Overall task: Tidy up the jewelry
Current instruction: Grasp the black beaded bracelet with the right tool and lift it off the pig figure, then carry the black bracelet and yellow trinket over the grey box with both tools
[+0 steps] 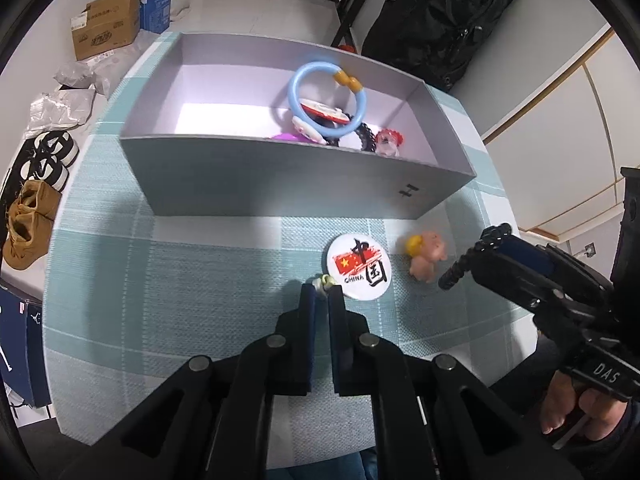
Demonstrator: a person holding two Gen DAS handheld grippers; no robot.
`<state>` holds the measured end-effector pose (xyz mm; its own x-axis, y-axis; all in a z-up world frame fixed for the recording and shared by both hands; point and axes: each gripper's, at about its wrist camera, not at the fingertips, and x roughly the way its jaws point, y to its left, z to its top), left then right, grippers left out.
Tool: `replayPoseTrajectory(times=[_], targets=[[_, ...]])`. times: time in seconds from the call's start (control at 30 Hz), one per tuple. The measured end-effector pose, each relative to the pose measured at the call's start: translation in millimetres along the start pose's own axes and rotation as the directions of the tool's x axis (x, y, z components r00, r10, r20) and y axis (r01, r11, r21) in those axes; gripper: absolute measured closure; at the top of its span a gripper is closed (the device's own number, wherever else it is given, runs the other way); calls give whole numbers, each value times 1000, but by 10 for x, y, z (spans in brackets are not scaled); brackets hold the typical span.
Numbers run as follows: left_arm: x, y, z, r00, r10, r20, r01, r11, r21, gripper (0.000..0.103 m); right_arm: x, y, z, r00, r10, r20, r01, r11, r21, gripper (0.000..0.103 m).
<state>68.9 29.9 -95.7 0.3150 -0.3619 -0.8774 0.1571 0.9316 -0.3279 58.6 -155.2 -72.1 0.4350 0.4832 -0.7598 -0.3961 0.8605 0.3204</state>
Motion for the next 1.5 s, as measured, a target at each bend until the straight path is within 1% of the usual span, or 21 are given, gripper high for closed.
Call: replayPoseTrajectory(times=[0.07,0.3,0.5,0.63,0.77,0.9,0.97,1.17,1.2,1.23,1.37,1.5], targets=[[10,0,-7,1000,0,0,0,1000,-3,97,-19,-34,-9,1000,3,0,-3,1000,17,60],[-20,-8,-40,1000,2,4,-2,1000,-16,97,-124,-69,-29,1000,13,14,-13,1000,26,60],[48,-111,19,999,37,22,-37,999,12,96,-146,-47,-27,1000,23,17,-23,1000,18,60],[63,-106,36,999,45,30,-45,999,7,96,-165,-26,-30,999,28,20,-28,1000,11,60],[67,-131,41,997,70,31,-71,997,15,95,-170,-29,-31,999,30,19,-30,999,10,60],[84,-193,42,994,103,41,-105,993,54,94,-167,-30,-28,999,32,20,-32,999,10,60],[103,-217,52,991,116,63,-121,990,73,94,-171,-27,-24,999,33,22,-33,999,9,60],[137,-197,99,991,91,97,-99,991,87,95,-187,-23,-26,999,35,26,-35,999,10,60],[142,-202,107,991,90,96,-100,991,94,96,-188,-25,-28,999,34,26,-34,999,9,60],[149,-209,112,992,85,93,-94,991,99,100,-188,-28,-29,999,33,25,-33,999,9,60],[131,-210,97,994,65,85,-73,993,97,102,-202,-57,-25,999,34,26,-34,999,18,60],[80,-226,36,994,75,79,-84,990,114,102,-220,-73,-9,999,41,33,-42,999,28,60]])
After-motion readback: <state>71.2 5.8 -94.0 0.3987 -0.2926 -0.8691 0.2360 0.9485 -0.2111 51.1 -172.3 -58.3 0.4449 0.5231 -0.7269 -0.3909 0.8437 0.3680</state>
